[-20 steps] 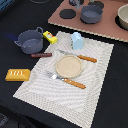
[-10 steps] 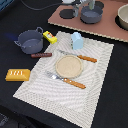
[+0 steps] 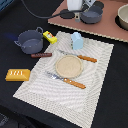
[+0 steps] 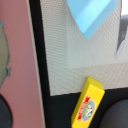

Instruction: Interact with the objects in diverse but meaningful ways.

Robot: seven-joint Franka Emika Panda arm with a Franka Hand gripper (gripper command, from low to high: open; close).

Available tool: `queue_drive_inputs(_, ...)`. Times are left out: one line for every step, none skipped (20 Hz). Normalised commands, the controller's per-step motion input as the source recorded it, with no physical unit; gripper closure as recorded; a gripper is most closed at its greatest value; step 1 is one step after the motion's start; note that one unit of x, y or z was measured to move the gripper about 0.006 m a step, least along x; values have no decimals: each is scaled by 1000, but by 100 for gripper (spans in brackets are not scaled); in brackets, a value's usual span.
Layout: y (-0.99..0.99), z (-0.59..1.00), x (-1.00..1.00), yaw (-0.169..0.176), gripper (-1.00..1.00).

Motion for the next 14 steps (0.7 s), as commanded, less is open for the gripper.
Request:
queue_drive_inputs(-349, -26, 126, 154, -100)
queue_drive_inputs(-257, -46, 166, 134, -100)
queue_drive_inputs(-189, -57, 171, 118, -100)
queue_drive_inputs(-140, -66, 134, 95, -100)
queue_drive_inputs(-69, -86, 83, 77, -100)
queue_drive_inputs(-34, -91, 54, 60, -100)
queue_drive_inputs(-9, -94, 46, 43, -100)
queue_drive_inputs(0, -106, 43, 38, -100)
queue_drive_inputs(0, -117, 20, 44, -100)
queue_drive_inputs(0, -157, 0, 49, -100)
queue_drive_inputs(0, -177, 0, 54, -100)
queue_drive_inputs(0, -203, 0, 58, -100)
queue_drive_inputs(0, -211, 6, 65, -100)
queue_drive_inputs(0, -243, 6, 70, -100)
